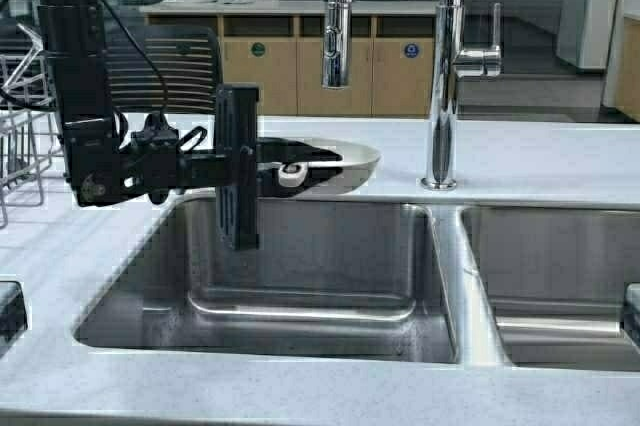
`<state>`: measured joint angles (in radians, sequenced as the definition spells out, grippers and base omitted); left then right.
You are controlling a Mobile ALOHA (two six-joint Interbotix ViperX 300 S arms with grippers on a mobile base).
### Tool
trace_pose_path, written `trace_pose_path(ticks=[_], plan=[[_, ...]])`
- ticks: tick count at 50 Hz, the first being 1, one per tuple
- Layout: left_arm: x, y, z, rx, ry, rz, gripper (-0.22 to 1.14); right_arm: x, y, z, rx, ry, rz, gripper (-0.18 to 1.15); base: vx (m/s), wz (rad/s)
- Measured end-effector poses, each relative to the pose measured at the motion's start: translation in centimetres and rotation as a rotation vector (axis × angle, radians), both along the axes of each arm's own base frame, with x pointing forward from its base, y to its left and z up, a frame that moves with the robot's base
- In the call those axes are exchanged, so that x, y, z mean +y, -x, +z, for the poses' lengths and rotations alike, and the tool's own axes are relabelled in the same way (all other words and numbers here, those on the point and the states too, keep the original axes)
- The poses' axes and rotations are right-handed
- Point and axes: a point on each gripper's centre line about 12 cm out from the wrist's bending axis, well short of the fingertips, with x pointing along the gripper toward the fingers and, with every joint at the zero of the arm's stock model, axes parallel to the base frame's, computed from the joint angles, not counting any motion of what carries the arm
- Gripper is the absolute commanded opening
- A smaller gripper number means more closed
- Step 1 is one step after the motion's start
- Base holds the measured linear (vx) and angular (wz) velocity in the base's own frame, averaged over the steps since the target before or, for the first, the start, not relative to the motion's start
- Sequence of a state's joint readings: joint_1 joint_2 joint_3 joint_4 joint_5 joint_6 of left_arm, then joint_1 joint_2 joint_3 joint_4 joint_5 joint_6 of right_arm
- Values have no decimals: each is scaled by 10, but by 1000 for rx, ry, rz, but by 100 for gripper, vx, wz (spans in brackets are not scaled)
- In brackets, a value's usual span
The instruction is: Wash the pan
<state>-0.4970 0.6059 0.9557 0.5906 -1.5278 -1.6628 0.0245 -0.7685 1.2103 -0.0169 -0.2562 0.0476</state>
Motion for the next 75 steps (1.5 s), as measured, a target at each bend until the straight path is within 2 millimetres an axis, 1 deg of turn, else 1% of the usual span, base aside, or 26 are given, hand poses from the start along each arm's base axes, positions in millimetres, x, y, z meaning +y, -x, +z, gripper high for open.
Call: trace_pose_path(ticks=[4, 8, 10, 12, 14, 16, 18, 22, 23, 25, 28, 33, 37, 42, 44, 55, 58, 65, 70, 75], plan=[[2, 3, -8, 7, 1, 1, 2, 0, -10, 2, 12, 0, 0, 7, -1, 0], [4, 4, -14, 20, 16, 8, 2, 1, -25, 3, 37, 1, 0, 9, -2, -1], [5, 5, -16, 21, 25, 10, 2, 1, -35, 4, 49, 1, 0, 12, -2, 0], [5, 5, -17, 22, 33, 12, 2, 1, -46, 5, 60, -2, -1, 18, -1, 0], [5, 5, -17, 21, 36, 14, 2, 1, -59, 6, 71, -1, -1, 29, -1, 0], [5, 4, -17, 19, 38, 14, 2, 2, -75, 9, 77, -1, -1, 42, -1, 0], [5, 5, -18, 21, 38, 12, 2, 3, -91, 9, 86, 1, 2, 58, -1, -1], [4, 3, -17, 14, 42, 12, 2, 3, -132, 8, 104, 20, 9, 89, 0, 0], [4, 3, -17, 13, 43, 14, 2, 4, -140, 9, 105, 29, 14, 98, 0, 0], [3, 2, -17, 10, 44, 12, 2, 4, -158, 6, 120, 49, 22, 106, 0, 0], [3, 1, -16, 6, 46, 14, 2, 6, -187, 3, 146, 68, 31, 105, 0, 0], [2, -1, -16, 1, 49, 16, 2, 6, -224, -6, 212, 67, 27, 103, 0, 0], [2, -2, -15, -1, 50, 18, 2, 6, -247, -14, 259, 70, 23, 103, 0, 1], [1, -3, -15, -6, 53, 18, 2, 6, -267, -25, 288, 71, 20, 103, 1, 1], [1, -4, -15, -6, 53, 19, 2, 7, -273, -30, 294, 73, 22, 103, 1, 1], [0, -5, -15, -10, 55, 21, 2, 10, -302, -37, 285, 73, 26, 103, 0, 0], [0, -6, -16, -10, 55, 21, 2, 11, -312, -42, 289, 74, 27, 103, 0, 0], [0, -6, -17, -8, 53, 21, 2, 11, -326, -55, 320, 74, 22, 103, 0, 0], [0, -6, -17, -9, 54, 21, 2, 5, -334, -64, 334, 63, 7, 103, 0, 0], [-1, -6, -17, -10, 55, 19, 2, -4, -341, -65, 327, 41, -15, 103, 0, 0]])
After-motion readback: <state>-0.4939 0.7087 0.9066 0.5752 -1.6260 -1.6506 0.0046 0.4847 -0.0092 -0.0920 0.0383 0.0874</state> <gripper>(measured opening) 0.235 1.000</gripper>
